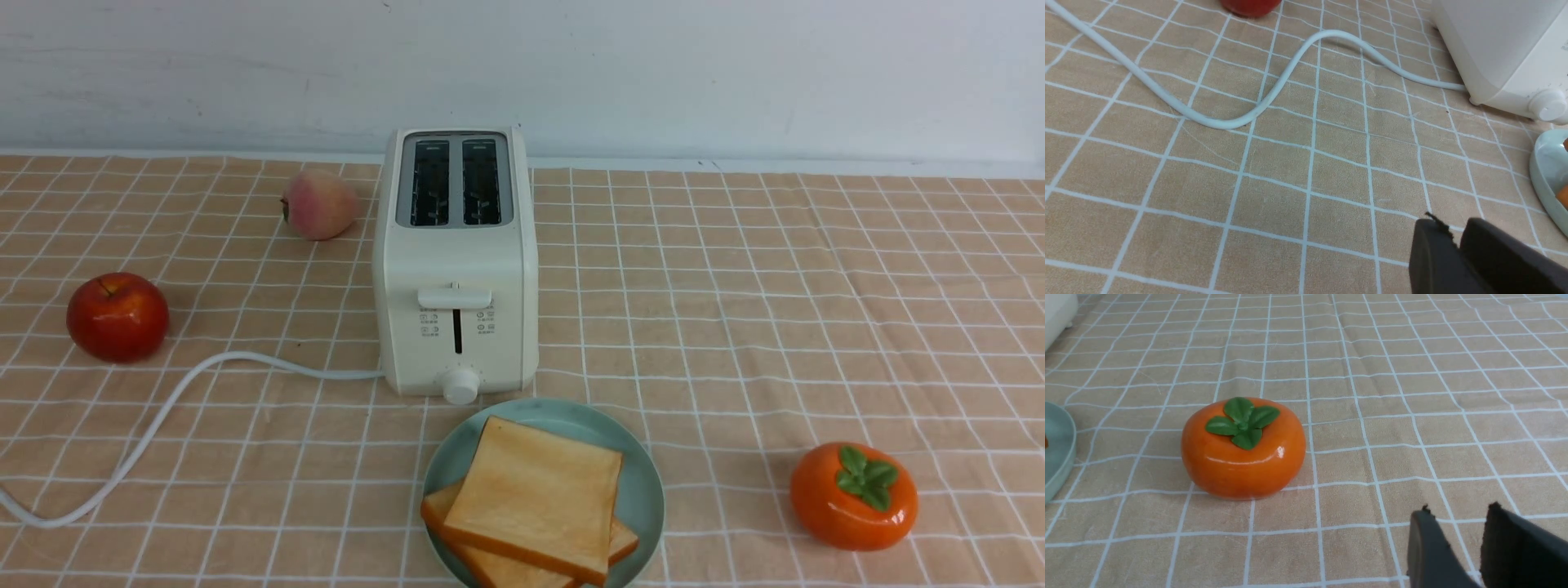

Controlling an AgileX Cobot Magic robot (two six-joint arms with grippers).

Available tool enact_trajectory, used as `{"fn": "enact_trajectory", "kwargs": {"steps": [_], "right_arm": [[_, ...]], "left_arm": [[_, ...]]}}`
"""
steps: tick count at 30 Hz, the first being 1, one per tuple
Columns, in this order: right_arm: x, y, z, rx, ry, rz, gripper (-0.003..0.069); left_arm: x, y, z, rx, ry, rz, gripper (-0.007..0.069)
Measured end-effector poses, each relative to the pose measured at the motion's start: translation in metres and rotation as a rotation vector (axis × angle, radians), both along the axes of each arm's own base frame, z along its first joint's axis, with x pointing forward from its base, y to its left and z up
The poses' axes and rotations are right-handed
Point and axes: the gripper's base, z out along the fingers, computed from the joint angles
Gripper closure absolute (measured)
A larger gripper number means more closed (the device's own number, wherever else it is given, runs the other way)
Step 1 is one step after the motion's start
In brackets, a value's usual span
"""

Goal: Take toasted bread from bread machine on light coffee tablecloth place on plate.

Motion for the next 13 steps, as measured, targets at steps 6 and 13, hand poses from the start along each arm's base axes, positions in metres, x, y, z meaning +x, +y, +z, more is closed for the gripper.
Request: {"fn": "enact_trajectory", "kwargs": {"steps": [6, 13], "right_arm": [[0.0000, 0.0000, 0.0000, 0.000, 0.000, 0.000, 0.0443], [0.0000, 0.0000, 0.0000, 0.000, 0.000, 0.000, 0.0439]], "left_arm": [[0.0000, 0.0000, 0.0000, 0.000, 0.000, 0.000, 0.0516], [0.0000, 0.0000, 0.0000, 0.000, 0.000, 0.000, 0.0508]]}}
